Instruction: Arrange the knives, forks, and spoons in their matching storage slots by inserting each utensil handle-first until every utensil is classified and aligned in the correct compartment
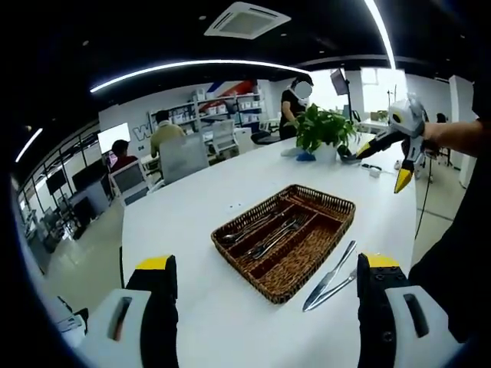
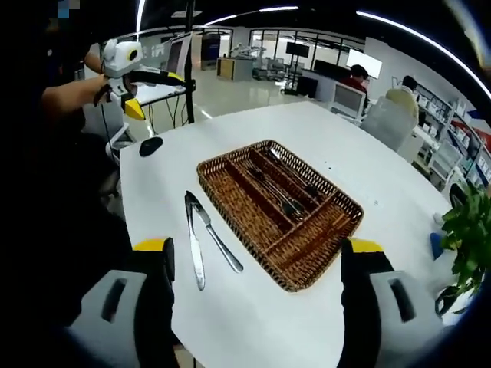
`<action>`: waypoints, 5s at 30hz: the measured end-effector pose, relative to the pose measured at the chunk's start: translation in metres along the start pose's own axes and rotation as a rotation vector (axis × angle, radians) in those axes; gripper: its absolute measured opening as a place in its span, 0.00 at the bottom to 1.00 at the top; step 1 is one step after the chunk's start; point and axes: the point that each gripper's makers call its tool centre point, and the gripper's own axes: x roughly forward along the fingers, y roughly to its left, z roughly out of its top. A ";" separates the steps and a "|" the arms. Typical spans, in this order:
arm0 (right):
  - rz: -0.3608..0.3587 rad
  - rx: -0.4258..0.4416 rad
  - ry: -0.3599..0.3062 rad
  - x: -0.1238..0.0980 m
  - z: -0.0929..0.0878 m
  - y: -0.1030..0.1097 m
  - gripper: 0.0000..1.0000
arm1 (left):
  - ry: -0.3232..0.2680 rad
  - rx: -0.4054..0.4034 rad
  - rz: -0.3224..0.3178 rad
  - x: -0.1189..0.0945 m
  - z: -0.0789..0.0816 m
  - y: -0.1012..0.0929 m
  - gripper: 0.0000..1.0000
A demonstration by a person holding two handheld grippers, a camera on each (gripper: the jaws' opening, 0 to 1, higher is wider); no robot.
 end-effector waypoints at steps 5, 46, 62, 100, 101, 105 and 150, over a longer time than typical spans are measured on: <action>0.047 -0.020 0.023 0.013 -0.005 0.014 0.86 | 0.006 0.004 -0.015 -0.002 0.000 -0.003 0.99; 0.361 -0.063 0.240 0.111 -0.101 0.094 0.38 | 0.039 -0.056 0.005 -0.018 -0.020 -0.002 0.99; 0.383 -0.066 0.318 0.116 -0.117 0.103 0.22 | 0.044 -0.050 -0.015 -0.013 -0.023 -0.007 0.99; 0.465 -0.298 0.307 0.113 -0.124 0.115 0.10 | 0.067 -0.043 -0.076 -0.002 -0.022 -0.036 0.99; 0.465 -0.316 0.306 0.114 -0.124 0.114 0.10 | 0.066 -0.042 -0.076 -0.002 -0.022 -0.035 0.99; 0.484 -0.323 0.307 0.114 -0.124 0.116 0.10 | 0.066 -0.044 -0.074 -0.002 -0.021 -0.034 0.99; 0.463 -0.314 0.348 0.105 -0.112 0.116 0.09 | 0.424 0.465 -0.654 0.097 -0.153 -0.155 0.29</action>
